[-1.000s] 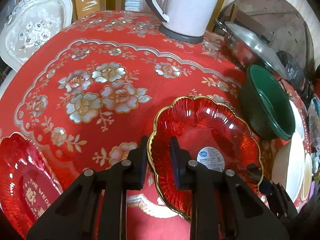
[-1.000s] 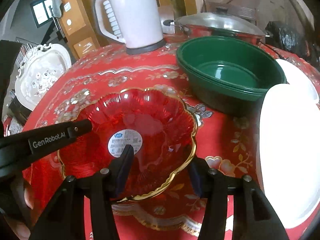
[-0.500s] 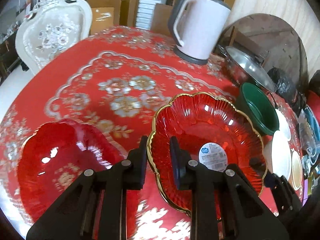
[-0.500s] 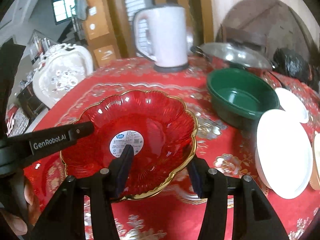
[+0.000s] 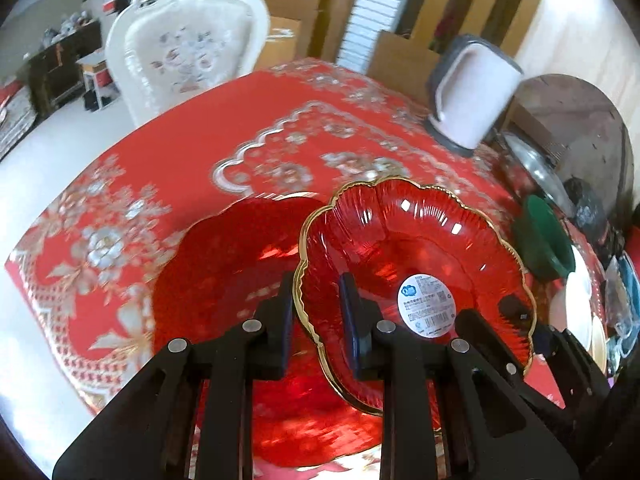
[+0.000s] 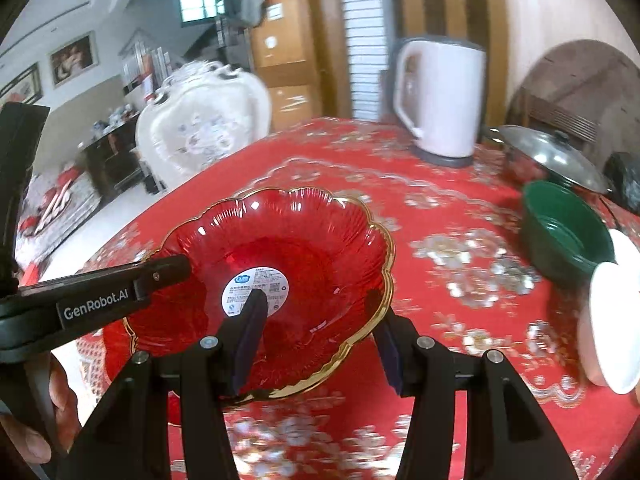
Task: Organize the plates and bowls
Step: 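Lift the small red bowl with both tools over the wedding plate, then lower the small red bowl into the wedding plate and open both tools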
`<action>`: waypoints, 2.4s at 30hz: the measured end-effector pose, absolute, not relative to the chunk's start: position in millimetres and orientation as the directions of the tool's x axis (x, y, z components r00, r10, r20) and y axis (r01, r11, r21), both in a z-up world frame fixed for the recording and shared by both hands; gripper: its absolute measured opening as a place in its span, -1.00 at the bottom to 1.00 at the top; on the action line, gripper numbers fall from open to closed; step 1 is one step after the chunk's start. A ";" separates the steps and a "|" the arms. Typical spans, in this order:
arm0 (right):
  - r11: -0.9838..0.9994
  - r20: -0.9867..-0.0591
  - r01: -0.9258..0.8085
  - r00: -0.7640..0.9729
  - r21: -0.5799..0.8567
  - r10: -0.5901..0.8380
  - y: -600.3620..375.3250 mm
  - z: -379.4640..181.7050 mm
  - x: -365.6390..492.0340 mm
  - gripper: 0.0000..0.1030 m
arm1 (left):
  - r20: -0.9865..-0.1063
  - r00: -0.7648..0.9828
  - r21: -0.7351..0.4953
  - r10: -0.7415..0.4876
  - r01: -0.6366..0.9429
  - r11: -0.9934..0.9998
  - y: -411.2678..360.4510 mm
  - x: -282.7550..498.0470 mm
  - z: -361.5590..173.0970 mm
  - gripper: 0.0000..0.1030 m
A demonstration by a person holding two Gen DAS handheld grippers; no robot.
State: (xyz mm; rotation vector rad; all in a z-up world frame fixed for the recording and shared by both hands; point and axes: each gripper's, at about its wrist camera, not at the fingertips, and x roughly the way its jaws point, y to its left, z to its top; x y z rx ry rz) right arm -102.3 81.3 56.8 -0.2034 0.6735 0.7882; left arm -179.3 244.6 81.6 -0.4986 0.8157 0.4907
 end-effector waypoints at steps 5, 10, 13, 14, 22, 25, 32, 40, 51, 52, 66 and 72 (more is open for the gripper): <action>0.660 -0.645 -0.750 0.483 0.046 0.593 102.1 47.5 -117.8 0.02 | -0.798 0.561 -0.224 0.222 -0.618 0.754 257.9 -199.0 65.9 -0.59; 0.630 -0.681 -0.776 0.450 0.022 0.578 121.5 33.4 -123.7 0.02 | -0.806 0.531 -0.187 0.263 -0.649 0.737 266.1 -210.1 55.9 -0.59; 0.616 -0.700 -0.787 0.435 0.009 0.566 131.4 26.5 -129.5 0.02 | -0.808 0.522 -0.179 0.274 -0.660 0.730 270.0 -212.1 51.4 -0.59; 0.612 -0.704 -0.791 0.432 0.004 0.563 133.8 24.8 -130.9 0.02 | -0.811 0.519 -0.179 0.271 -0.660 0.730 271.5 -212.6 49.2 -0.59; 0.608 -0.749 -0.794 0.411 -0.014 0.519 141.0 14.8 -129.4 0.04 | -0.821 0.506 -0.154 0.265 -0.643 0.750 272.2 -209.1 36.2 -0.57; 0.602 -0.758 -0.798 0.410 -0.028 0.508 143.5 12.8 -130.5 0.06 | -0.820 0.501 -0.137 0.277 -0.642 0.754 271.9 -208.8 36.6 -0.57; 0.597 -0.776 -0.801 0.401 -0.039 0.488 146.0 12.6 -131.2 0.06 | -0.809 0.494 -0.090 0.318 -0.638 0.764 267.0 -206.7 35.8 -0.51; 0.576 -0.794 -0.814 0.400 -0.078 0.457 149.0 13.0 -134.8 0.11 | -0.792 0.494 -0.070 0.358 -0.657 0.750 270.3 -210.3 37.5 -0.50; 0.592 -0.757 -0.802 0.433 -0.075 0.490 139.8 25.9 -134.5 0.13 | -0.733 0.541 -0.051 0.413 -0.649 0.759 262.9 -214.8 56.3 -0.50; 0.598 -0.751 -0.800 0.430 -0.060 0.500 136.9 29.1 -133.6 0.14 | -0.728 0.547 -0.052 0.413 -0.645 0.763 261.3 -214.4 58.3 -0.50; 0.602 -0.742 -0.798 0.385 0.031 0.548 123.1 31.7 -132.1 0.21 | -0.692 0.586 -0.050 0.421 -0.621 0.782 245.1 -210.1 67.4 -0.10; 0.609 -0.740 -0.792 0.380 0.050 0.555 118.0 31.0 -130.7 0.21 | -0.685 0.593 -0.045 0.425 -0.616 0.787 241.1 -209.4 68.0 -0.10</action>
